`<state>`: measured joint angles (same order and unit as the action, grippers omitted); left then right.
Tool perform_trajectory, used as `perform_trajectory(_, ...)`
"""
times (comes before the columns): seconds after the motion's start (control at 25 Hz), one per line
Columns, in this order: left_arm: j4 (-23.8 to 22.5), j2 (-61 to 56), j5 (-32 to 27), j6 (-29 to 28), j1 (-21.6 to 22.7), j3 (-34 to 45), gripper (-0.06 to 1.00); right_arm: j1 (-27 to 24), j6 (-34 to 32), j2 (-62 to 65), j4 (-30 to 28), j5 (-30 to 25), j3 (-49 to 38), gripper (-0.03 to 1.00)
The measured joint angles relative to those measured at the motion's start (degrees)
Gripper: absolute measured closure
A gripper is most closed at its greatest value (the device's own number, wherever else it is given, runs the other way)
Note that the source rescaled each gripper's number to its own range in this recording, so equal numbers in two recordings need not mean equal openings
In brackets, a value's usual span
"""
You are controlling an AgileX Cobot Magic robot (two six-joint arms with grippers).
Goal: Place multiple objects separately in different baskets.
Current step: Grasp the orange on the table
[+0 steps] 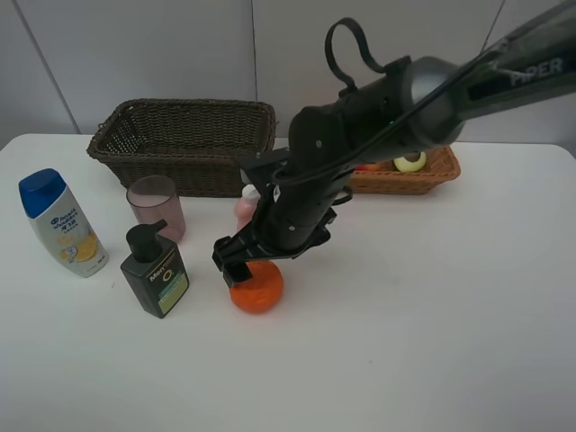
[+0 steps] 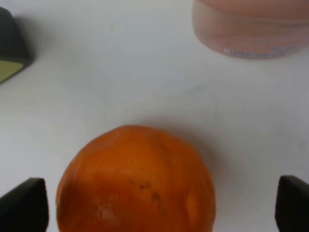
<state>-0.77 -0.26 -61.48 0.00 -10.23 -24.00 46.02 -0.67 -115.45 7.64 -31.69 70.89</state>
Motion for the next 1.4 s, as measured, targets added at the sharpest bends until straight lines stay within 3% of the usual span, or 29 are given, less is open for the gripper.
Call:
perform_trajectory(1.0,0.0,0.0,0.0,0.0,0.0,0.0,-0.06,0.7,0.2,-3.0,1.1,0.9,0.0,-0.03)
perform_trajectory(1.08,0.0,0.0,0.0,0.0,0.0,0.0,-0.06,0.7,0.2,-3.0,1.1,0.9,0.0,0.02)
perform_trajectory(1.24,0.0,0.0,0.0,0.0,0.0,0.0,-0.06,0.8,0.2,-3.0,1.1,0.9,0.0,0.32)
perform_trajectory(1.4,0.0,0.0,0.0,0.0,0.0,0.0,-0.06,0.8,0.2,-3.0,1.1,0.8,0.0,0.32)
